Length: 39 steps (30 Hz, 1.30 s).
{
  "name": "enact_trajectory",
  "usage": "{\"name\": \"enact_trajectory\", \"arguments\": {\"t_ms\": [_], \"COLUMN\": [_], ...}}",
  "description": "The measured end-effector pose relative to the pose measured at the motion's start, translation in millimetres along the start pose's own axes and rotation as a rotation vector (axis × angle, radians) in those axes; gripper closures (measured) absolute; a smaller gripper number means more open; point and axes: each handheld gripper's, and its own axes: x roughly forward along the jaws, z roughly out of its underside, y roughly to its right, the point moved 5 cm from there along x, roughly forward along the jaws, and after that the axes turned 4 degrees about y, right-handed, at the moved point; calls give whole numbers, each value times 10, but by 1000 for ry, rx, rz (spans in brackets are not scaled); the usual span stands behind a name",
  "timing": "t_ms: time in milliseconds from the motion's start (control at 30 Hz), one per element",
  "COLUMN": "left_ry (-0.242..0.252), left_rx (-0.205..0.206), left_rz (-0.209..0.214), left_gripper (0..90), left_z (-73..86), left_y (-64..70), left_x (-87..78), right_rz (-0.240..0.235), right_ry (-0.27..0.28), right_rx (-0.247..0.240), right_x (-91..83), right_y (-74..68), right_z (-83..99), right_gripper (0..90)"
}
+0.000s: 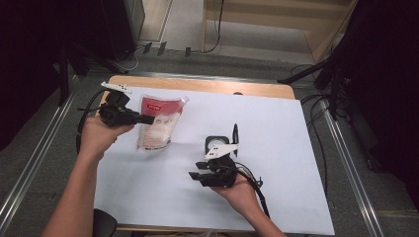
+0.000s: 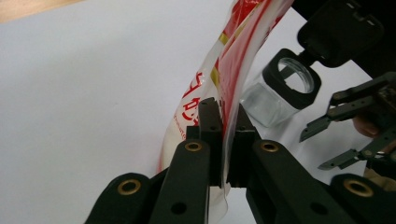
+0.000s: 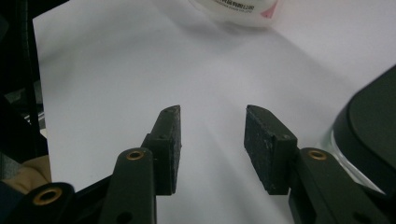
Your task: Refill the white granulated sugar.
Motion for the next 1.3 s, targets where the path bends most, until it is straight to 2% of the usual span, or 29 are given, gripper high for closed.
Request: {"name": "enact_trajectory", "arguments": {"t_ms": [33,300,533,667,767,800,967,1067,1233,1300], "left_ry": [7,8,17,9,3,1,-7,-5,-14,-12], "left_rx": [20,63,67,69,75,76,55,38,6,-5], "left_rz": [7,49,90,106,114,116,149,170,211,207], "left_gripper": [891,890,890,889,889,889,889,889,890,890], "left_z": [-15,-108,-162,-185,-192,-194,-204,-221,-231,-233], "left_y": [26,218,351,437,484,495,563,620,680,682], "left_x": [-9,-50,-108,-132,-130,-129,-129,-136,-119,-100], "right_rz": [2,4,12,63,67,64,66,97,119,148], "right_ry": [1,15,22,23,25,24,47,83,148,153], "right_rx": [0,-2,-36,-82,-58,-37,17,-5,-29,-95], "right_x": [15,133,312,445,519,547,644,672,699,704], "right_y": [-7,-41,-100,-107,-87,-83,-38,-2,15,-9], "right_z": [-16,-131,-181,-175,-173,-172,-181,-194,-233,-237], "right_gripper": [571,570,540,534,541,543,542,528,530,551]}}
